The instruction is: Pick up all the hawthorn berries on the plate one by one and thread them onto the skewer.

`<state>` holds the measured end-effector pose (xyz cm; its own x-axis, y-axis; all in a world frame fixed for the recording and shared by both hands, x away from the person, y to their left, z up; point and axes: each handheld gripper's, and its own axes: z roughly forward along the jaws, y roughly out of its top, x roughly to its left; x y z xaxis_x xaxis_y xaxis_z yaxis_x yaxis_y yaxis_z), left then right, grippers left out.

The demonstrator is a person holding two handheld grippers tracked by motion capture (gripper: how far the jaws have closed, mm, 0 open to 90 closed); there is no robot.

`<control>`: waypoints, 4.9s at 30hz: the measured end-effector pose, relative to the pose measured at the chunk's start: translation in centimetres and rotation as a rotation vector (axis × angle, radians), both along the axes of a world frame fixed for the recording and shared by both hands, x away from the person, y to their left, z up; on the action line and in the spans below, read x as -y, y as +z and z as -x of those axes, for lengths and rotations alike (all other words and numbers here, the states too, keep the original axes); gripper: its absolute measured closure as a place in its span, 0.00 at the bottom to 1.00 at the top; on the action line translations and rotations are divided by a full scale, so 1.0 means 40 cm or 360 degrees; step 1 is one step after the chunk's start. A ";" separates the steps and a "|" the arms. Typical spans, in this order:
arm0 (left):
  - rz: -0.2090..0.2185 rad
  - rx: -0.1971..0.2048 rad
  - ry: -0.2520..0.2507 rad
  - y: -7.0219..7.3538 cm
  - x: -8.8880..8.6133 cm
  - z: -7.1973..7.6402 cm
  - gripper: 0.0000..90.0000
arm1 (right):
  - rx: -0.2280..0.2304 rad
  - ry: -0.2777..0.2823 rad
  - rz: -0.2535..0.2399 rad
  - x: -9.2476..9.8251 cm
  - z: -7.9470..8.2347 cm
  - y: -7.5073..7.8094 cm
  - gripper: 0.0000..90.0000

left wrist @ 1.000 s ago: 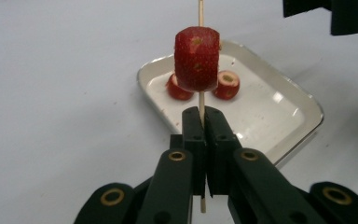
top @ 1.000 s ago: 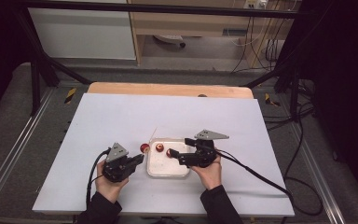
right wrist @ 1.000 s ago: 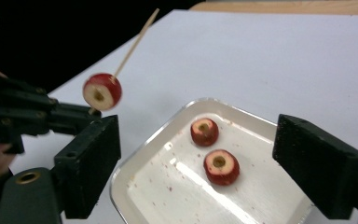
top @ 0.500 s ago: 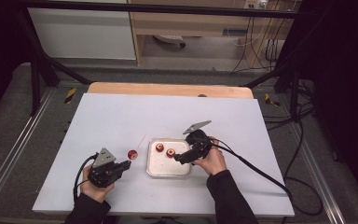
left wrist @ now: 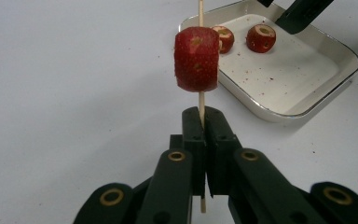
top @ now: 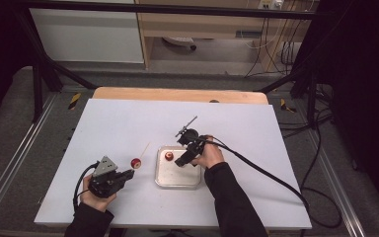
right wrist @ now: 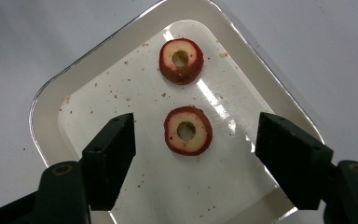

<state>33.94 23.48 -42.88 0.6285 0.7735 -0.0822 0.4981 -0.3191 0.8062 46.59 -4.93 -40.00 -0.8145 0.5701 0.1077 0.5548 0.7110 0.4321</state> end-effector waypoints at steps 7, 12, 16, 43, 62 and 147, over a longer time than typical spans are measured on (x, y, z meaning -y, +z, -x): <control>-0.0008 -0.0005 -0.0014 -0.002 0.005 0.000 0.98 | -0.0094 0.0081 0.0129 -0.028 -0.019 -0.013 0.45; -0.0008 -0.0011 -0.0017 -0.002 0.005 -0.001 0.98 | -0.0127 0.0103 0.0151 -0.039 -0.029 -0.016 0.51; -0.0012 -0.0012 -0.0022 -0.003 0.007 -0.001 0.98 | -0.0149 0.0110 0.0180 -0.043 -0.036 -0.026 0.56; -0.0020 0.0021 -0.0021 0.003 0.021 0.010 0.98 | -0.0045 -0.0091 -0.0210 0.030 0.032 0.053 0.69; 0.0062 0.0094 0.0021 0.020 0.091 0.040 0.98 | 0.0098 -0.0572 -0.1366 0.140 0.124 0.006 0.69; 0.0294 0.0089 0.0131 0.088 0.286 0.020 0.98 | 0.0363 -0.0779 -0.1970 0.117 0.145 0.003 0.70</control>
<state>33.13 12.06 -39.37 0.5714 0.7975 -0.1939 0.4693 -0.1236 0.8743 40.80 -9.60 -39.86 -0.6256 0.4327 0.6491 0.4676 -0.4580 0.7560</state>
